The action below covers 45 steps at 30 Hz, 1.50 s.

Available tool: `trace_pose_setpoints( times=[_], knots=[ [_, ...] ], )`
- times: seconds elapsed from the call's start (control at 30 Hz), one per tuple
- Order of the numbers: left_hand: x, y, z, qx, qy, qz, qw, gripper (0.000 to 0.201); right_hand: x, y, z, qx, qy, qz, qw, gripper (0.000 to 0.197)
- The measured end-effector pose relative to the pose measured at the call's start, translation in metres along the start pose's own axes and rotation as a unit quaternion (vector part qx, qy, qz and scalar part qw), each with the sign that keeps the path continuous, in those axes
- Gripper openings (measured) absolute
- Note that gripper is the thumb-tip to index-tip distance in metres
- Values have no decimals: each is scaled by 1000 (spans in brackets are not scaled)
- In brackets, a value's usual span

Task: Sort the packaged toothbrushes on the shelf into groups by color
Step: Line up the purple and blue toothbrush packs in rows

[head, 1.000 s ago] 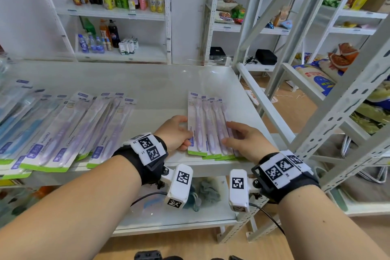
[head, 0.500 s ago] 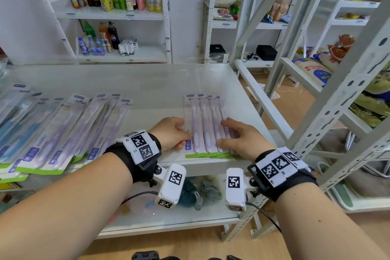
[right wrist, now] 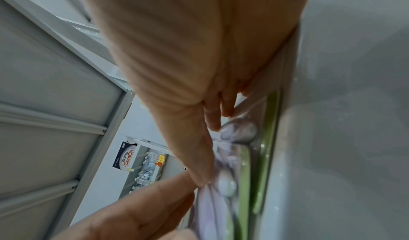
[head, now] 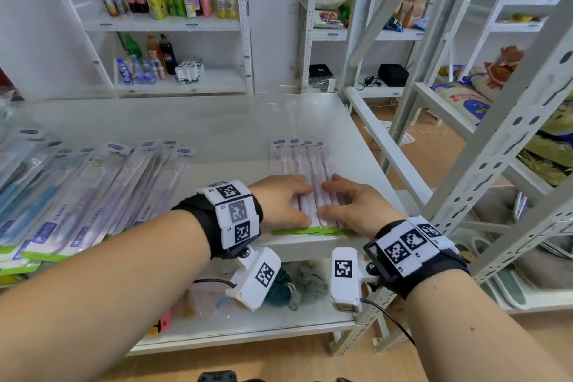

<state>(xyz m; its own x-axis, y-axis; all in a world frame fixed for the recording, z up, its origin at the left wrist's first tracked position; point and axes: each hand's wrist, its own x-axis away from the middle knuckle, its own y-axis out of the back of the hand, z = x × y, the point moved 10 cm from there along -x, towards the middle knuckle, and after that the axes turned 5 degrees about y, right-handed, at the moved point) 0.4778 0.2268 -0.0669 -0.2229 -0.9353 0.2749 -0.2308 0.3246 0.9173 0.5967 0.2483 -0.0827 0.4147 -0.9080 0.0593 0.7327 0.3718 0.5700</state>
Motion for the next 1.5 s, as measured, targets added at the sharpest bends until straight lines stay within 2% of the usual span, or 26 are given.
trace_pose_setpoints(
  times=[0.3,0.47,0.63,0.77,0.93,1.07,1.27,1.4,1.5],
  knots=[
    [2,0,-3,8,0,-8,1000,71,1,-1,2,17,-9,5,1000,58],
    [8,16,3,73,11,-61,995,67,2,4,-1,-20,-22,-22,999,58],
    [32,49,52,179,47,-136,973,47,1,15,-9,-124,-69,-98,985,47],
    [65,71,120,228,113,-202,946,39,-9,21,24,-88,-32,-157,983,39],
    [121,88,199,259,203,-269,905,35,-32,-33,102,-112,37,-112,987,30],
    [170,93,250,226,275,-300,885,33,-42,-102,146,-68,52,-40,996,30],
    [217,76,303,165,349,-244,889,43,-48,-196,183,8,34,50,998,40],
    [224,65,315,166,351,-210,897,52,-54,-233,196,86,15,67,994,61],
    [222,58,317,168,338,-181,908,54,-57,-248,202,107,2,56,993,57]
  ],
)
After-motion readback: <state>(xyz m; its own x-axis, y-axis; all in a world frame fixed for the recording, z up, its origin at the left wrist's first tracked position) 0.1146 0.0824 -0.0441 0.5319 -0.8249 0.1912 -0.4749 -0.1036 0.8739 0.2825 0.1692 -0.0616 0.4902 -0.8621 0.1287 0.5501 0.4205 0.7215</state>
